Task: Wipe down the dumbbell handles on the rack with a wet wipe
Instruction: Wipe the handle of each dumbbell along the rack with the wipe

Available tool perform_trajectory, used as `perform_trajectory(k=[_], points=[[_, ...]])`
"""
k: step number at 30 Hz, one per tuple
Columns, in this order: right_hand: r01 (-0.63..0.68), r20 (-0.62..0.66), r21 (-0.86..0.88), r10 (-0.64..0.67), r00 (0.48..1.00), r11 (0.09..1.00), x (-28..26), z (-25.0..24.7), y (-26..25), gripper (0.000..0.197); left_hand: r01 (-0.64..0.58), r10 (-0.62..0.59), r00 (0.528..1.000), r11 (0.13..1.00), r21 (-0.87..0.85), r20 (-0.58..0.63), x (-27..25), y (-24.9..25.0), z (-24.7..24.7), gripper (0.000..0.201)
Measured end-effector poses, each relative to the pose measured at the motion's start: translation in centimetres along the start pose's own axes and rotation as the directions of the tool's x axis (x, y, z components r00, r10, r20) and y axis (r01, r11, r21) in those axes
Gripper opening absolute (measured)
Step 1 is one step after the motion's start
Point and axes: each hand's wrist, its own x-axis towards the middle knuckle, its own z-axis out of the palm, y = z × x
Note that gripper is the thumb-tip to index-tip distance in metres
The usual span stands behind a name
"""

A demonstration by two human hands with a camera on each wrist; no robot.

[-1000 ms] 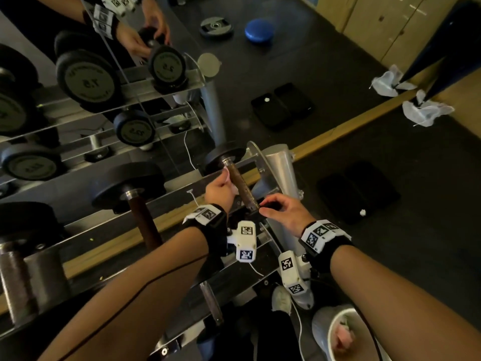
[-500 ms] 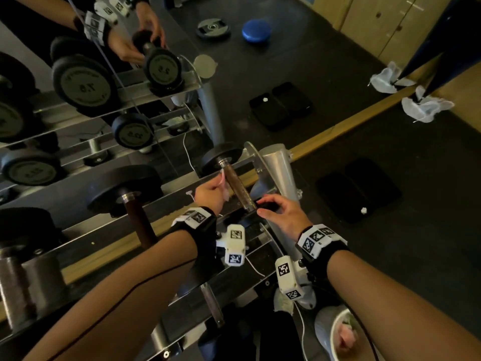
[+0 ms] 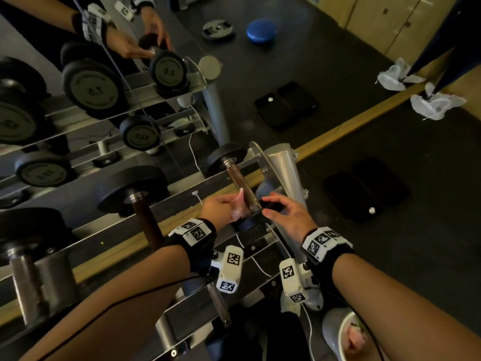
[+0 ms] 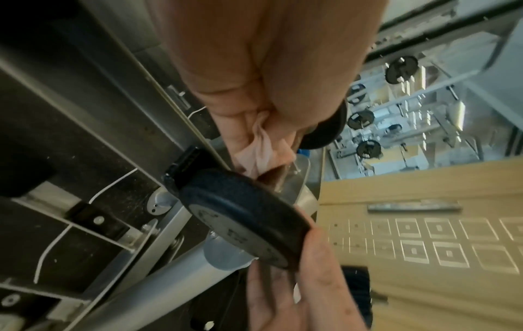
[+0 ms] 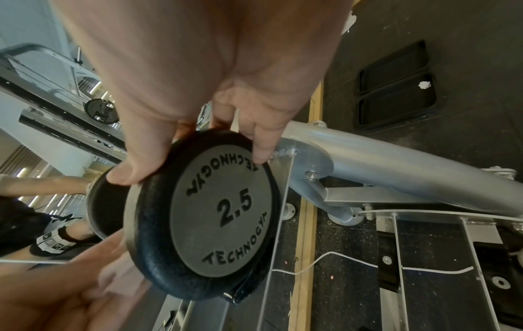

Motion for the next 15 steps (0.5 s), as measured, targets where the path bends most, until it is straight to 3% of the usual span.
perform_trajectory(k=[2,4,9,12,15], points=[[-0.012,-0.006,-0.034,0.012,1.0,0.999,-0.1,0.3,0.0,0.036,-0.002,-0.005,0.992,0.999,-0.051,-0.129,0.5,0.2,0.0,0.014],[-0.04,-0.006,-0.06,0.04,0.999,0.997,-0.1,0.4,-0.1,0.041,-0.006,-0.005,0.987,0.998,-0.069,-0.162,0.3,0.2,0.9,0.018],[-0.087,-0.018,-0.075,0.086,0.996,0.993,0.0,0.0,-0.1,0.045,0.03,-0.036,0.999,0.987,-0.155,-0.036,0.0,-1.3,2.1,0.015],[-0.097,-0.002,-0.054,0.097,0.995,0.994,0.1,-0.2,0.0,0.046,0.025,-0.023,0.999,0.997,-0.076,0.039,0.0,-1.1,1.0,0.019],[-0.091,0.019,-0.019,0.091,0.996,0.996,0.2,-0.2,0.0,0.05,0.073,-0.079,0.996,0.986,-0.152,-0.033,1.1,0.1,-0.3,0.024]])
